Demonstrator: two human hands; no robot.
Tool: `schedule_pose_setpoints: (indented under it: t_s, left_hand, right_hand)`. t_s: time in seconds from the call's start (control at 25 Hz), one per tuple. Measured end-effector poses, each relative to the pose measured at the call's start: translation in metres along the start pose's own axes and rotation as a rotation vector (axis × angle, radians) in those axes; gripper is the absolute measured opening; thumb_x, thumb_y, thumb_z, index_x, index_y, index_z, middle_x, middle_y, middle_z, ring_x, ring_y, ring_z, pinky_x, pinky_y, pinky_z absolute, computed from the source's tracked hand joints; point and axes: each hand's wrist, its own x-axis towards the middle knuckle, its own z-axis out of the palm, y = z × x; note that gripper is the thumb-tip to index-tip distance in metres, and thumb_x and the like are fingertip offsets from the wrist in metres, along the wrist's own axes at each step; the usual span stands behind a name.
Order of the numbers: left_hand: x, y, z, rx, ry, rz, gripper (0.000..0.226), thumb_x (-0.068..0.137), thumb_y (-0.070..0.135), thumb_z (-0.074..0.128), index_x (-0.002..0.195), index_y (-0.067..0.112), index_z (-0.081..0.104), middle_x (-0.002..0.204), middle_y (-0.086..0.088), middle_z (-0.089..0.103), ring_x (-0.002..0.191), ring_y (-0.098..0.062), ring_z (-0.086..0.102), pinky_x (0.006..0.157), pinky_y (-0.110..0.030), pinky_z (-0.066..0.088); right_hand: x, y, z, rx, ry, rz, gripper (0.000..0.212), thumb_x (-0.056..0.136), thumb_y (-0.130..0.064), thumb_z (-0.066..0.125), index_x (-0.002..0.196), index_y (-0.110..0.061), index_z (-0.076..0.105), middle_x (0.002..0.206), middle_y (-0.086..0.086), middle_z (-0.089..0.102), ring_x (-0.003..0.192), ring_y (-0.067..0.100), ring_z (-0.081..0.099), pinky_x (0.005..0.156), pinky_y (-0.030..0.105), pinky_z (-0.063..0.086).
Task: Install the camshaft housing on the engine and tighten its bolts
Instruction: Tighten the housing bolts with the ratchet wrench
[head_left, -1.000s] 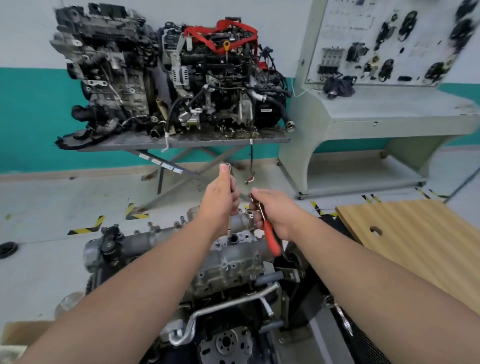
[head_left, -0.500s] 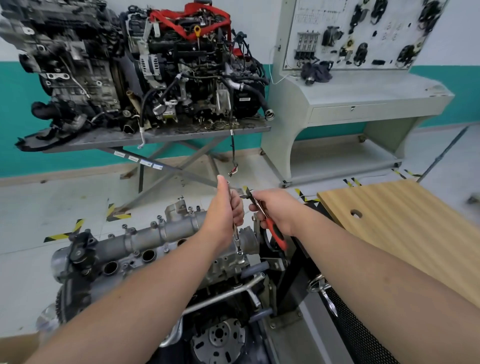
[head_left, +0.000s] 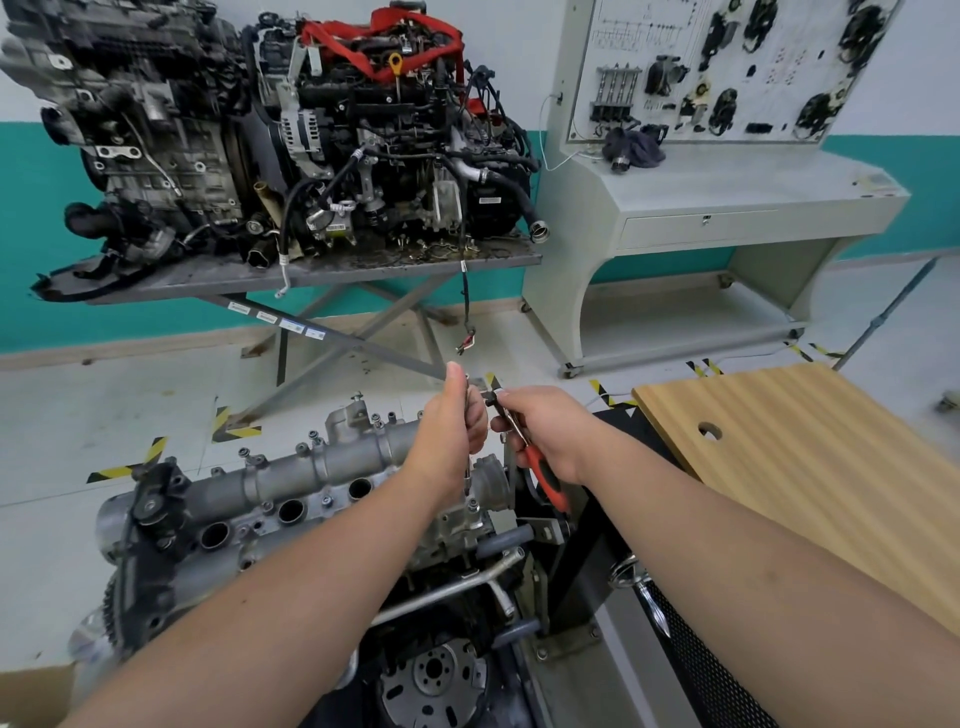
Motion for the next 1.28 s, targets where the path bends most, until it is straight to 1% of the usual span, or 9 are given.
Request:
schedule_pose_setpoints:
  t_s: [0.16, 0.56, 0.68, 0.76, 0.88, 0.96, 1.0, 1.16, 1.28]
  left_hand:
    - [-0.002, 0.001, 0.001, -0.01, -0.002, -0.01, 0.064, 0.102, 0.061, 0.022, 0.052, 0.022, 0.031, 0.05, 0.0, 0.023, 0.05, -0.015, 0.015, 0.054, -0.036, 0.011]
    - [0.0, -0.004, -0.001, -0.01, -0.005, 0.01, 0.064, 0.098, 0.065, 0.023, 0.05, 0.023, 0.031, 0.048, 0.001, 0.024, 0.049, -0.016, 0.015, 0.052, -0.036, 0.011]
    - [-0.001, -0.005, -0.001, 0.017, -0.029, 0.008, 0.061, 0.087, 0.073, 0.034, 0.051, 0.023, 0.031, 0.048, 0.002, 0.023, 0.048, -0.015, 0.015, 0.053, -0.036, 0.011]
    - [-0.003, -0.008, -0.003, 0.039, -0.073, 0.044, 0.056, 0.078, 0.073, 0.045, 0.051, 0.026, 0.031, 0.049, 0.004, 0.022, 0.049, -0.013, 0.015, 0.05, -0.03, 0.012]
    - [-0.008, -0.011, -0.004, 0.11, -0.168, 0.115, 0.046, 0.075, 0.057, 0.059, 0.047, 0.028, 0.037, 0.048, 0.009, 0.026, 0.046, -0.009, 0.02, 0.046, -0.02, 0.022]
    - [-0.009, -0.01, -0.003, 0.218, -0.195, 0.101, 0.041, 0.069, 0.043, 0.068, 0.047, 0.027, 0.038, 0.047, 0.01, 0.029, 0.046, -0.009, 0.024, 0.048, -0.02, 0.026]
    - [-0.009, -0.008, -0.003, 0.276, -0.202, 0.077, 0.039, 0.065, 0.036, 0.07, 0.046, 0.026, 0.037, 0.047, 0.009, 0.03, 0.047, -0.01, 0.025, 0.049, -0.022, 0.026]
    - [-0.008, 0.001, -0.002, 0.388, -0.256, -0.028, 0.034, 0.067, 0.017, 0.059, 0.045, 0.026, 0.034, 0.051, 0.005, 0.028, 0.052, -0.014, 0.022, 0.059, -0.038, 0.015]
    - [-0.011, 0.013, -0.005, 0.454, -0.342, -0.023, 0.026, 0.069, 0.018, 0.052, 0.049, 0.023, 0.036, 0.055, 0.0, 0.029, 0.057, -0.018, 0.024, 0.061, -0.039, 0.018]
  right_hand:
    - [-0.001, 0.001, 0.001, -0.008, -0.007, -0.003, 0.018, 0.1, -0.025, 0.051, 0.104, -0.011, 0.061, 0.077, 0.005, 0.061, 0.05, 0.013, 0.044, 0.047, 0.026, 0.035]
    - [-0.002, -0.001, 0.003, -0.038, -0.015, -0.01, 0.02, 0.099, -0.026, 0.052, 0.1, -0.01, 0.064, 0.077, 0.006, 0.061, 0.05, 0.013, 0.045, 0.047, 0.026, 0.037]
    - [-0.002, -0.002, 0.002, -0.057, -0.018, -0.041, 0.021, 0.097, -0.027, 0.054, 0.097, -0.011, 0.067, 0.077, 0.005, 0.062, 0.05, 0.013, 0.046, 0.046, 0.026, 0.038]
    - [-0.003, -0.006, 0.001, -0.07, -0.013, -0.09, 0.022, 0.097, -0.028, 0.058, 0.098, -0.011, 0.071, 0.078, 0.005, 0.065, 0.049, 0.013, 0.048, 0.045, 0.026, 0.038]
    - [-0.007, -0.022, 0.002, -0.036, -0.026, -0.161, 0.019, 0.096, -0.029, 0.063, 0.11, -0.021, 0.072, 0.078, 0.003, 0.069, 0.055, 0.015, 0.053, 0.05, 0.027, 0.042]
    - [-0.012, -0.036, 0.002, -0.038, -0.061, -0.207, 0.017, 0.095, -0.03, 0.064, 0.108, -0.028, 0.073, 0.076, 0.001, 0.07, 0.059, 0.017, 0.053, 0.055, 0.03, 0.044]
    - [-0.015, -0.043, 0.002, -0.08, -0.082, -0.236, 0.017, 0.093, -0.032, 0.063, 0.106, -0.03, 0.074, 0.075, 0.002, 0.07, 0.057, 0.016, 0.052, 0.054, 0.03, 0.044]
    - [-0.03, -0.063, -0.002, -0.278, -0.162, -0.296, 0.023, 0.086, -0.04, 0.062, 0.1, -0.03, 0.077, 0.077, 0.006, 0.071, 0.052, 0.015, 0.05, 0.046, 0.027, 0.041]
    - [-0.04, -0.071, -0.008, -0.571, -0.219, -0.355, 0.016, 0.087, -0.043, 0.065, 0.095, -0.039, 0.078, 0.072, 0.016, 0.068, 0.053, 0.014, 0.052, 0.047, 0.023, 0.041]
